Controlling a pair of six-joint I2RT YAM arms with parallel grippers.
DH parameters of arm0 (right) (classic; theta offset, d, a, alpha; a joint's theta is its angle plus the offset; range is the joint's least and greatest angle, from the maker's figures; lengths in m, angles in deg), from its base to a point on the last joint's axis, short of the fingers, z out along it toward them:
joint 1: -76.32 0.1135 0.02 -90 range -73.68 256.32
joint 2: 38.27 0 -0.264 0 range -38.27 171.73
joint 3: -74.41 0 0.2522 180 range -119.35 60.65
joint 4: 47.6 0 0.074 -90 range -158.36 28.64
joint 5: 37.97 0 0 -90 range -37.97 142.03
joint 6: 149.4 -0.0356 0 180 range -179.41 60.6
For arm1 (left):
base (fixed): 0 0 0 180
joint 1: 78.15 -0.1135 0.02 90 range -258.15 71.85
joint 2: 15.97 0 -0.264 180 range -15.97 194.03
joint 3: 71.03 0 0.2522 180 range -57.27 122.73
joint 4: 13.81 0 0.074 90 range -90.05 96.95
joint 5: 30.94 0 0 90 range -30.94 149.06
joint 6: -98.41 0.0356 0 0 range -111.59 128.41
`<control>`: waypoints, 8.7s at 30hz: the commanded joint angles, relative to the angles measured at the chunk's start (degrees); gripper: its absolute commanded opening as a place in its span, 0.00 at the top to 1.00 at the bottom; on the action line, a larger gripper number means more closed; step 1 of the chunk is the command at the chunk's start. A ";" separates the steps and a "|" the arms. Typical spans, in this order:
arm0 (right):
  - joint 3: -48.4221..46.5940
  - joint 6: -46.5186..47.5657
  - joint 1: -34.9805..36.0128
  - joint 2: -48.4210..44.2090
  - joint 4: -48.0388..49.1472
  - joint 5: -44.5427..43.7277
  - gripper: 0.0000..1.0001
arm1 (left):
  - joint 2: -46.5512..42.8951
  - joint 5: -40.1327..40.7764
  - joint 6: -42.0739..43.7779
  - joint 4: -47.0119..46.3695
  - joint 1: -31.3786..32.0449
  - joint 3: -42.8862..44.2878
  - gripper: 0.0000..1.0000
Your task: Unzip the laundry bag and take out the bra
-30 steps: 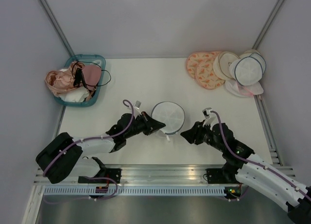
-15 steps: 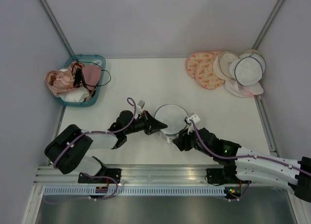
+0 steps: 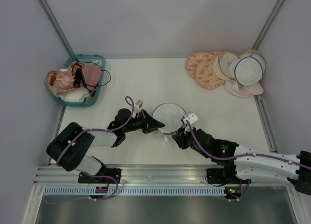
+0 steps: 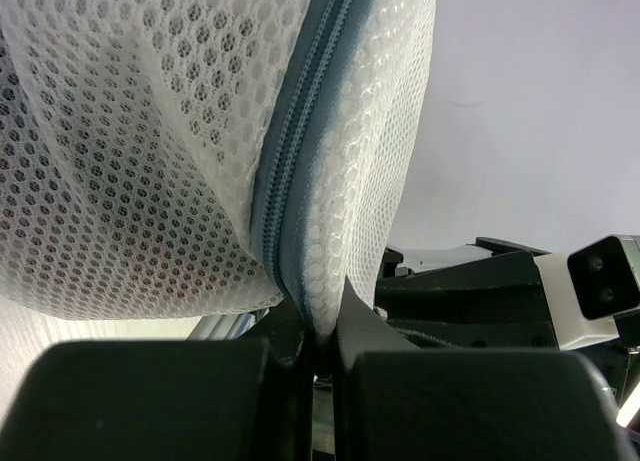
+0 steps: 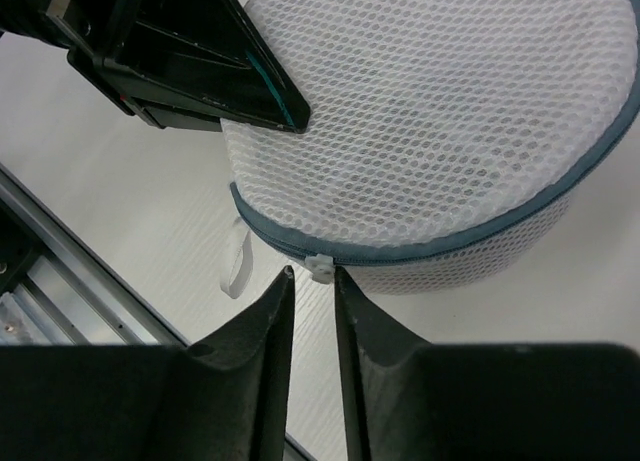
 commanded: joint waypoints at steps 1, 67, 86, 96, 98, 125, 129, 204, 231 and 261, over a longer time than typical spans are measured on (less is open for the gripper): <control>-2.33 0.79 0.83 0.00 -0.55 -4.27 0.74 | 0.41 -1.72 2.03 -1.68 -0.90 0.83 0.98; -15.59 -7.73 3.20 10.46 -27.80 -19.66 1.00 | 9.63 -13.41 36.19 36.95 -10.29 27.77 0.98; -9.81 -2.38 3.38 7.82 -11.65 -17.20 0.38 | 23.62 -19.21 48.09 50.79 -16.64 41.96 0.98; -5.84 1.50 1.45 15.03 5.50 -12.72 0.36 | 27.65 -33.97 12.59 1.72 -16.28 20.11 0.98; -5.58 1.50 1.36 14.86 6.21 -12.54 0.38 | 30.72 -34.68 3.31 -17.46 -16.28 16.23 0.98; -7.07 4.05 -1.81 16.70 10.16 -7.71 0.53 | 27.75 -32.31 -13.97 -32.53 -14.26 8.47 0.98; -7.86 3.61 -1.81 17.58 9.99 -7.36 0.67 | 28.01 -32.49 -13.61 -32.62 -14.17 8.21 0.98; -10.23 -2.11 -1.72 8.53 -11.67 7.44 1.00 | -11.19 0.92 15.47 29.34 -2.39 10.75 0.98; -14.37 -1.49 -6.73 9.42 -21.58 -14.24 1.00 | 16.75 -23.96 47.74 55.62 -8.90 43.71 0.71; -9.36 -0.35 -6.55 12.40 0.85 25.78 1.00 | -8.91 -4.88 16.19 27.86 -0.02 11.90 0.47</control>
